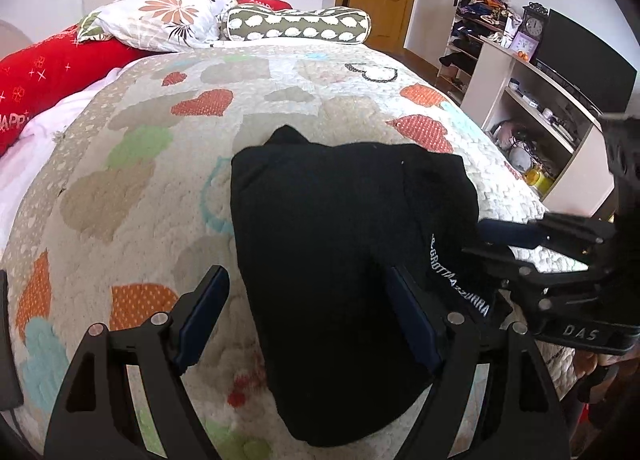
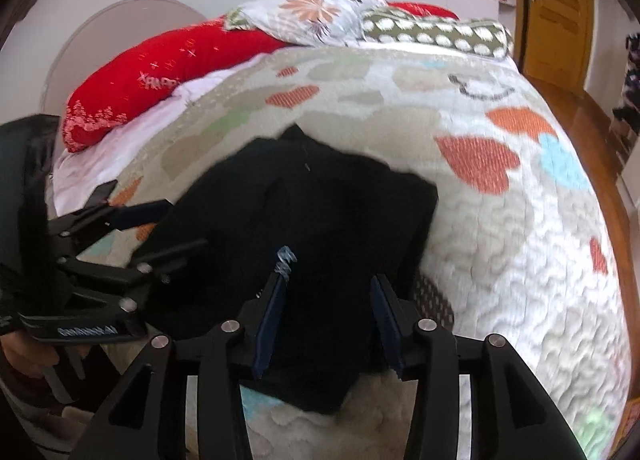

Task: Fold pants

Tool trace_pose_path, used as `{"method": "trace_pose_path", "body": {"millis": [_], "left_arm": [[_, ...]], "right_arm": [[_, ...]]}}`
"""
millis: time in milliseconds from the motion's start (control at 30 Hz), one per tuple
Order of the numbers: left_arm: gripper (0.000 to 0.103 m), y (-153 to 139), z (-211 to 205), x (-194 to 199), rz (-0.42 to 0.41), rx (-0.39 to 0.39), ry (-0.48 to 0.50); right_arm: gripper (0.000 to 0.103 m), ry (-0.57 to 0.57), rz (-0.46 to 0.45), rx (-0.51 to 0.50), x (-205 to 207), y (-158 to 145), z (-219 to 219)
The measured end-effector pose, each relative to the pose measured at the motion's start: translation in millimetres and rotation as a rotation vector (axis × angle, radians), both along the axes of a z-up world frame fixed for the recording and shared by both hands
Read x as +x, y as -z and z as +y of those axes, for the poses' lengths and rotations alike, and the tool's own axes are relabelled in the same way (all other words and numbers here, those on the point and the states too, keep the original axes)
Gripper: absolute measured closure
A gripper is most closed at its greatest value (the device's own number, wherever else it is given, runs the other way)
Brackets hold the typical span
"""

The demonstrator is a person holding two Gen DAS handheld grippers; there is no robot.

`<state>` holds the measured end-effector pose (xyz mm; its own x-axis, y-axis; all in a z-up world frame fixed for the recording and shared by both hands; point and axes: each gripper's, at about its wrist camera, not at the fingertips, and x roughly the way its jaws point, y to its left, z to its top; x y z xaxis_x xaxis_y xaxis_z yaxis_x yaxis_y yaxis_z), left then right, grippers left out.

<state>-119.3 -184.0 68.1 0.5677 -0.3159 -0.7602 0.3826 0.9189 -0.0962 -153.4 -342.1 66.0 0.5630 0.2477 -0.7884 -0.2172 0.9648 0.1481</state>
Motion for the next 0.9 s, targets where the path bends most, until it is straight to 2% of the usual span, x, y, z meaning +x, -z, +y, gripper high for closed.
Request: {"method": "trace_pose_path", "body": {"millis": [33, 200, 267, 400, 567, 700, 767, 900], "left_arm": [[0.021, 1.3, 0.5, -0.4, 0.003, -0.002, -0.003], [0.021, 7.3, 2.3, -1.8, 0.017, -0.021, -0.019], [0.021, 8.2, 2.3, -2.6, 0.018, -0.024, -0.022], [0.021, 3.3, 4.7, -6.2, 0.015, -0.030, -0.018], [0.021, -7.1, 19.2, -9.1, 0.020, -0.089, -0.015], [0.018, -5.0, 34.3, 0.0, 0.075, -0.170, -0.020], [0.018, -0.2, 38.6, 6.9, 0.113, -0.201, -0.029], [0.018, 10.4, 42.0, 18.5, 0.177, -0.257, -0.036]], "right_arm": [[0.046, 0.001, 0.012, 0.006, -1.8, 4.6, -0.8], [0.042, 0.036, 0.016, 0.058, -9.3, 17.8, -7.7], [0.036, 0.046, 0.027, 0.060, -8.9, 18.3, -9.3], [0.033, 0.050, 0.031, 0.085, -10.3, 8.7, -15.1], [0.021, 0.091, -0.007, 0.157, -12.8, -1.4, -36.6], [0.021, 0.156, 0.020, 0.256, -2.4, 9.2, -61.6], [0.021, 0.152, 0.040, 0.294, 5.0, 15.8, -65.9], [0.021, 0.102, 0.024, 0.329, 14.4, 18.8, -61.6]]}}
